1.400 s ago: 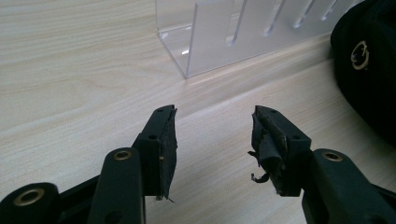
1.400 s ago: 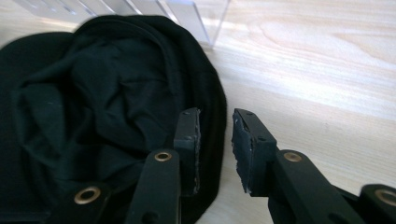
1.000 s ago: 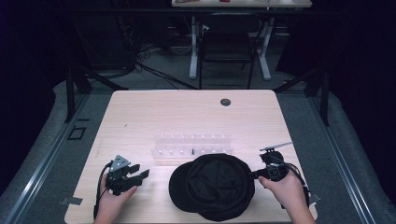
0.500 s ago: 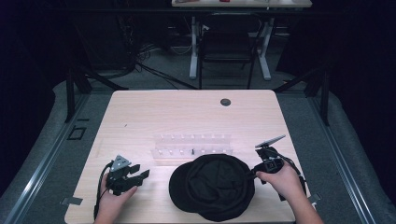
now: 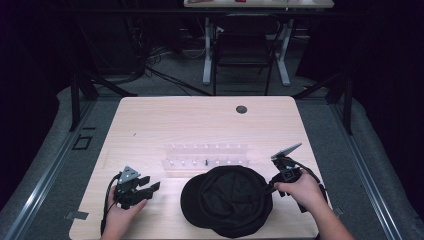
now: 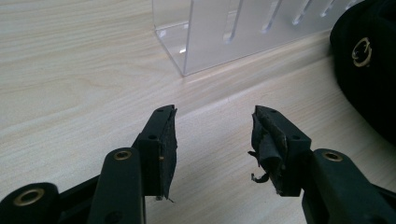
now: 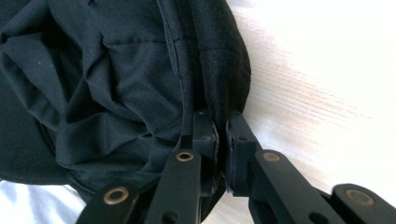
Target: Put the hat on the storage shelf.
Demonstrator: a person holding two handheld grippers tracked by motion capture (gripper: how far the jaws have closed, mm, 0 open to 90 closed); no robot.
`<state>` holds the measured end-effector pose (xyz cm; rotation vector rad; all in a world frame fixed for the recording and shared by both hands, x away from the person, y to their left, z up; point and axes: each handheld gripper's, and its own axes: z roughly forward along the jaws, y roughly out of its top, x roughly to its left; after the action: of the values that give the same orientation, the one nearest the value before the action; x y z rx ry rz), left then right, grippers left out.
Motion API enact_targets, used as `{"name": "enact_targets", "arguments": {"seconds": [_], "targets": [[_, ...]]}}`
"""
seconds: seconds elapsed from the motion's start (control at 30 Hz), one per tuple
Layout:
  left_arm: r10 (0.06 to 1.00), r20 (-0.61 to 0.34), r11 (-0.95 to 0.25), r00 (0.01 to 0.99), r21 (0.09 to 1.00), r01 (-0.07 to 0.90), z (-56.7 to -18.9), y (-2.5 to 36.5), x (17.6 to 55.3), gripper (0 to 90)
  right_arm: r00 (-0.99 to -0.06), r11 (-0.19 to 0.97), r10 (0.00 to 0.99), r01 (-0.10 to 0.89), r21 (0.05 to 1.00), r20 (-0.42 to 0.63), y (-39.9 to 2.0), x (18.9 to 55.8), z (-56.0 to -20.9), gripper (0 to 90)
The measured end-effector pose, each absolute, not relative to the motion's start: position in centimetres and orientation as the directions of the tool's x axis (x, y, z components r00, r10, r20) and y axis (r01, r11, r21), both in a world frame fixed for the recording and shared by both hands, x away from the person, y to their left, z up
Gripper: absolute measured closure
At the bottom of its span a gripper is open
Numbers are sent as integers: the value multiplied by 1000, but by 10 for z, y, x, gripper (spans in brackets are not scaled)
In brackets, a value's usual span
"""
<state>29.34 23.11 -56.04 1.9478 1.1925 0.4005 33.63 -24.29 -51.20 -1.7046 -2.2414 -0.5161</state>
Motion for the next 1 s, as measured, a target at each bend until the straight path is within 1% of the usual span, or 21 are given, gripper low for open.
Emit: {"name": "enact_targets", "arguments": {"seconds": [0.13,0.17,0.23,0.27,0.37,0.43,0.47,0.5,0.53,0.57,0.63,0.67,0.8,0.87,0.9,1.0], "targets": [[852,-135,-237,506,762,603,-560,232,293,500,-267,247,855,963,104,445,-244,337,-511,871],[853,-137,-235,504,762,604,-560,231,293,500,-251,224,855,968,113,453,-244,335,-512,873],[852,-136,-237,506,762,603,-560,231,293,500,-274,262,843,961,91,462,-247,337,-510,877],[852,-136,-237,506,762,603,-560,231,293,500,-252,227,842,967,111,476,-246,336,-510,878],[853,-135,-235,504,763,602,-560,231,293,500,-257,239,828,966,102,499,-249,336,-506,880],[852,-136,-237,506,762,603,-560,231,293,499,-243,214,818,970,116,522,-250,335,-504,881],[853,-137,-235,504,761,605,-560,231,293,499,-248,219,813,969,117,527,-251,335,-502,881],[853,-137,-234,503,762,604,-560,231,293,500,-249,228,804,968,107,540,-252,335,-500,882],[855,-137,-230,501,765,602,-561,231,293,499,-230,200,798,973,115,557,-251,334,-499,882],[853,-138,-233,503,762,605,-560,231,293,500,-241,218,787,970,109,568,-254,334,-497,882],[854,-137,-233,502,763,603,-560,232,293,500,-224,197,776,974,112,590,-254,333,-494,883],[854,-137,-232,502,763,603,-560,232,293,500,-234,210,765,971,111,600,-256,333,-492,883],[855,-138,-231,501,763,604,-560,231,293,500,-212,179,736,977,117,643,-255,332,-485,884],[854,-138,-231,501,763,604,-560,231,293,500,-221,200,712,974,109,666,-257,332,-481,884],[854,-136,-233,502,762,604,-560,231,293,499,-201,171,710,979,111,675,-256,331,-479,884],[854,-136,-233,502,763,604,-560,231,293,500,-209,173,684,977,122,699,-255,331,-475,885]]}}
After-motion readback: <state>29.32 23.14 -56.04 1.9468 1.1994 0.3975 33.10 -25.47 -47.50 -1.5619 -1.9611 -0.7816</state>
